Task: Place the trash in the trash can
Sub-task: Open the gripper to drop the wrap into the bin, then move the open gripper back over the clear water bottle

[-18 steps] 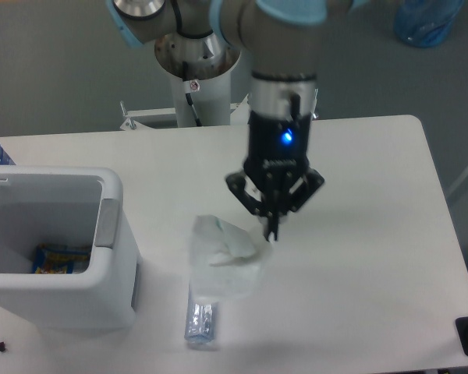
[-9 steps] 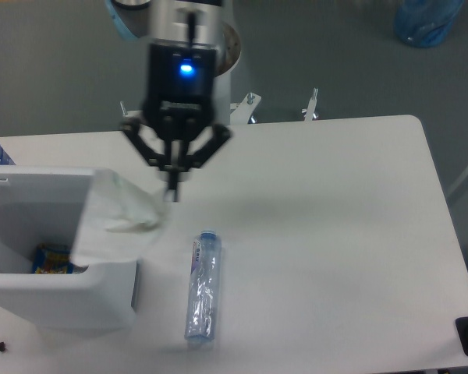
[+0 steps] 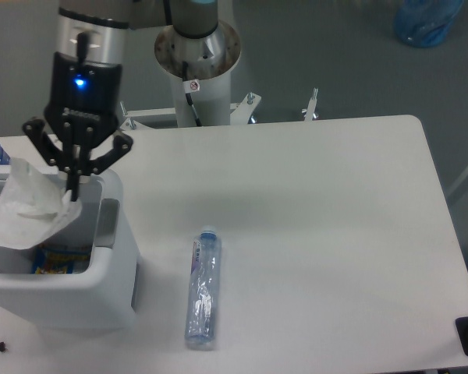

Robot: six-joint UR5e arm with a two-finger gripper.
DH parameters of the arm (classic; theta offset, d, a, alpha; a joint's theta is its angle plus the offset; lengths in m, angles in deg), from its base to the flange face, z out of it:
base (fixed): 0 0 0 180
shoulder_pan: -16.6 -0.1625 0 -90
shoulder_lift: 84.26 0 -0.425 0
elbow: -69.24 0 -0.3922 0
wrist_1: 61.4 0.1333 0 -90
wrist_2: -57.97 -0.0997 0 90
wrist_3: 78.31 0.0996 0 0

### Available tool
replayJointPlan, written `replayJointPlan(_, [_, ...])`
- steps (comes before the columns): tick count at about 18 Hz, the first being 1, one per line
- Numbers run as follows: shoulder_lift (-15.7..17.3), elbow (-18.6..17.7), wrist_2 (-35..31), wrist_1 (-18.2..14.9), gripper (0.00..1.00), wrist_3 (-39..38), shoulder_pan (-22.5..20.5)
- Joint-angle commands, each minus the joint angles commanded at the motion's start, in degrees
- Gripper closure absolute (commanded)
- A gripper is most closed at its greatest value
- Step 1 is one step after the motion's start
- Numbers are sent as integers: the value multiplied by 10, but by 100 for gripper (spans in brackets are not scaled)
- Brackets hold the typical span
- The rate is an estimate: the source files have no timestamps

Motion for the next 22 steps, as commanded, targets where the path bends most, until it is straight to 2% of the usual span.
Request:
replayJointPlan(1, [1,-3,0,2,52,2,0])
replayJointPlan(3, [-1,2,-2,2,1,3,0])
replayJointPlan(7, [-6,6,-3,4,0,0,-3])
replayJointPlan(11, [-11,7,-3,5,0,1,-51])
replayJointPlan(14, [-34,14,-7,36,0,15,-97])
replayJointPlan(18, [-70,22,-23,39,0,57,-142])
replayJointPlan(22, [-99,38,-24,39,0,67,-177])
